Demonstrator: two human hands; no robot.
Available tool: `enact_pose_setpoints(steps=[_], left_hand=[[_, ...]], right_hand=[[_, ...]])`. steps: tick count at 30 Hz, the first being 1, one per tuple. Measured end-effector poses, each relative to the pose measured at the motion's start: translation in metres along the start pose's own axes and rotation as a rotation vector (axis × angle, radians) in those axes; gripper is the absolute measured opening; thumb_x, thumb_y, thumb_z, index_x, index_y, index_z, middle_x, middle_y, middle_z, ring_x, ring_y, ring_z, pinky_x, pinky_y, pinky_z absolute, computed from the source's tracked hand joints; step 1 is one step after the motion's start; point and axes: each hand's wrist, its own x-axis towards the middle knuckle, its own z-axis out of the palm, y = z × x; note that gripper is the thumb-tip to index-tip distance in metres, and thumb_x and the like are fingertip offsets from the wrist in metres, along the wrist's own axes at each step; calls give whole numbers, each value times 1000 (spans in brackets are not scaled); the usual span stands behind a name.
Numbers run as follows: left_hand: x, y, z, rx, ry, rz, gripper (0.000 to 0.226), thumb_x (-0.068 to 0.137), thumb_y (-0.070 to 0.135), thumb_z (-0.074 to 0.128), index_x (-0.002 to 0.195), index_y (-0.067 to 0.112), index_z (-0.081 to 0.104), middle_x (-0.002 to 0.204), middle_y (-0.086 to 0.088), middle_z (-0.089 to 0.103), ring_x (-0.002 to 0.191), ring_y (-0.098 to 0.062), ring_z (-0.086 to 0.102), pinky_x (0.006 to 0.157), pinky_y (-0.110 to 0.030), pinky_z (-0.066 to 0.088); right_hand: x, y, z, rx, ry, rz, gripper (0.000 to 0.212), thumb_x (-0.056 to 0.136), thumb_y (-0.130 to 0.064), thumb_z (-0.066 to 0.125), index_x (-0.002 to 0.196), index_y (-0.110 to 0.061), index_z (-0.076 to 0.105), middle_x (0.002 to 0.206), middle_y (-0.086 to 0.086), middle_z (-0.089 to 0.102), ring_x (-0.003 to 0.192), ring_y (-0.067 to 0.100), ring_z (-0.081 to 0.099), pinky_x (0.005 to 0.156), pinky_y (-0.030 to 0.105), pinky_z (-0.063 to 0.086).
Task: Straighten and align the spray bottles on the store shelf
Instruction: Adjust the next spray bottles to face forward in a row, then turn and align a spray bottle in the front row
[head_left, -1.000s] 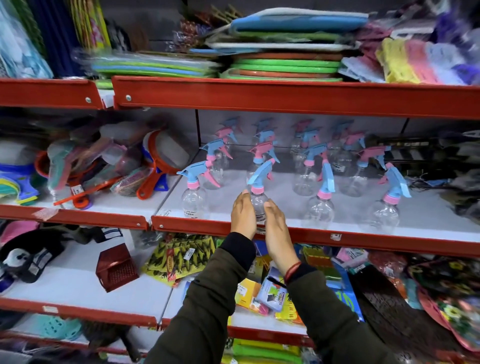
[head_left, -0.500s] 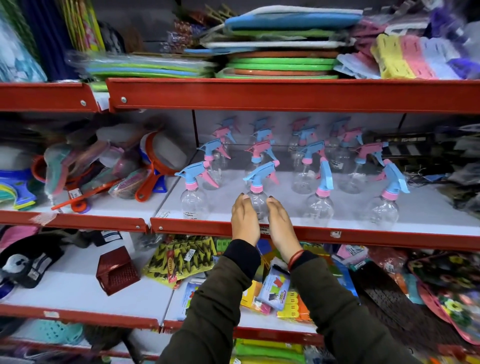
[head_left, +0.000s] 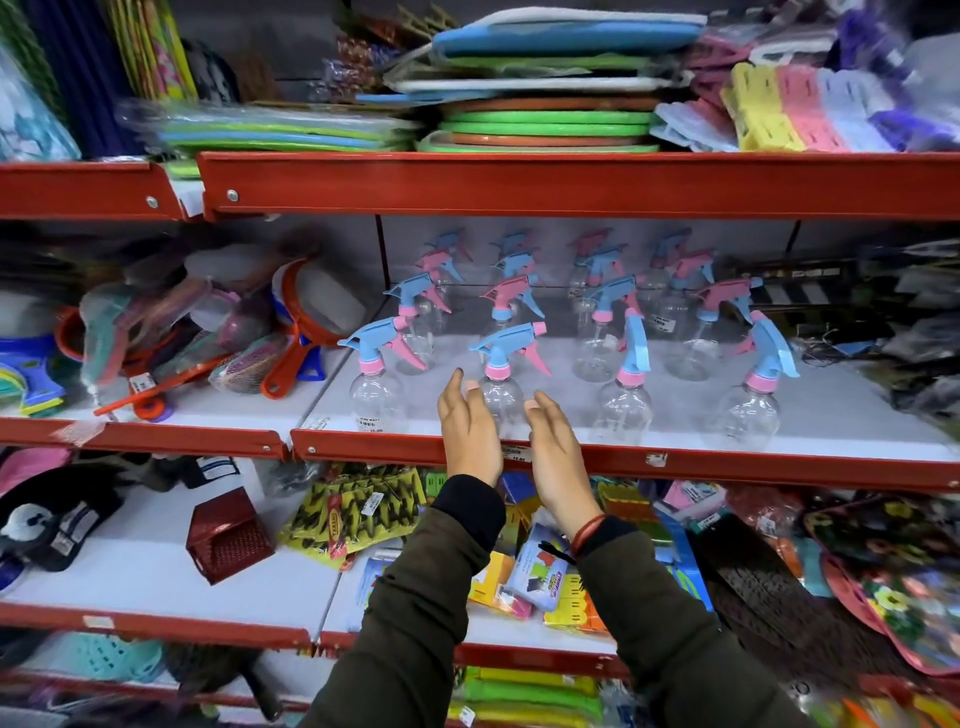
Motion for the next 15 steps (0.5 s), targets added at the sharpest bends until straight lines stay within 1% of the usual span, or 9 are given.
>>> enact_pose_setpoints(steps=[2, 4, 6, 8, 10, 12, 13, 14, 15], left_hand=[[-11, 5, 3, -8, 82, 107, 44, 102, 31, 27, 144, 22, 37, 150, 1, 36, 137, -12, 34, 104, -18, 22], [-24, 9, 9, -17, 132, 231, 41, 102, 29, 27, 140, 22, 42, 144, 3, 43, 132, -6, 39, 106, -19, 27], [-40, 13, 17, -35, 143, 317, 38, 102, 29, 28, 135, 22, 46, 137, 5, 48, 129, -4, 43, 108, -20, 31], [-52, 16, 32, -43, 90, 359, 36, 102, 27, 29, 131, 22, 50, 132, 5, 52, 124, -5, 47, 106, -17, 33], [-68, 22, 50, -18, -1, 348, 36, 102, 27, 30, 131, 21, 50, 131, 4, 52, 122, 0, 46, 101, -6, 31], [-74, 20, 69, 18, -131, 236, 39, 102, 30, 28, 135, 23, 47, 139, 6, 48, 124, 4, 43, 100, 1, 26], [-75, 21, 75, 24, -193, 156, 41, 103, 31, 27, 139, 23, 44, 145, 6, 44, 128, 3, 40, 103, -2, 24], [-75, 24, 84, 33, -225, 70, 44, 103, 33, 25, 143, 23, 39, 150, 6, 39, 134, 0, 36, 107, -7, 21], [-78, 32, 88, 16, -254, 5, 47, 103, 34, 23, 147, 22, 34, 155, 4, 32, 140, -3, 30, 112, -12, 17]], right_hand=[[-8, -1, -9, 0, 22, -54, 50, 106, -35, 42, 154, -21, 40, 162, 0, 38, 142, 9, 39, 109, 19, 30], [-16, 0, -22, -2, 83, -122, 46, 106, -31, 42, 151, -21, 43, 157, -2, 43, 128, -7, 45, 98, 2, 32], [-23, 3, -38, 32, 182, -195, 42, 106, -28, 43, 148, -22, 48, 151, -6, 47, 122, -20, 46, 94, -5, 34], [-27, 5, -60, 54, 295, -244, 40, 107, -26, 42, 145, -23, 51, 148, -7, 50, 131, -10, 48, 99, -2, 34], [-19, 11, -79, 76, 341, -170, 39, 107, -26, 40, 144, -23, 52, 146, -7, 49, 135, 1, 47, 104, 4, 35], [-13, 4, -97, 61, 349, -150, 39, 107, -28, 40, 144, -24, 51, 150, -4, 47, 138, 6, 44, 116, 20, 33], [-8, 0, -102, 67, 350, -163, 40, 107, -29, 39, 145, -23, 50, 152, -4, 46, 140, 7, 41, 120, 27, 30], [-10, -7, -116, 122, 293, -150, 42, 107, -30, 37, 147, -21, 49, 152, -5, 45, 140, 7, 39, 121, 28, 27], [4, 0, -117, 171, 306, -127, 44, 107, -33, 36, 148, -19, 49, 148, -9, 46, 138, 4, 39, 119, 26, 26]])
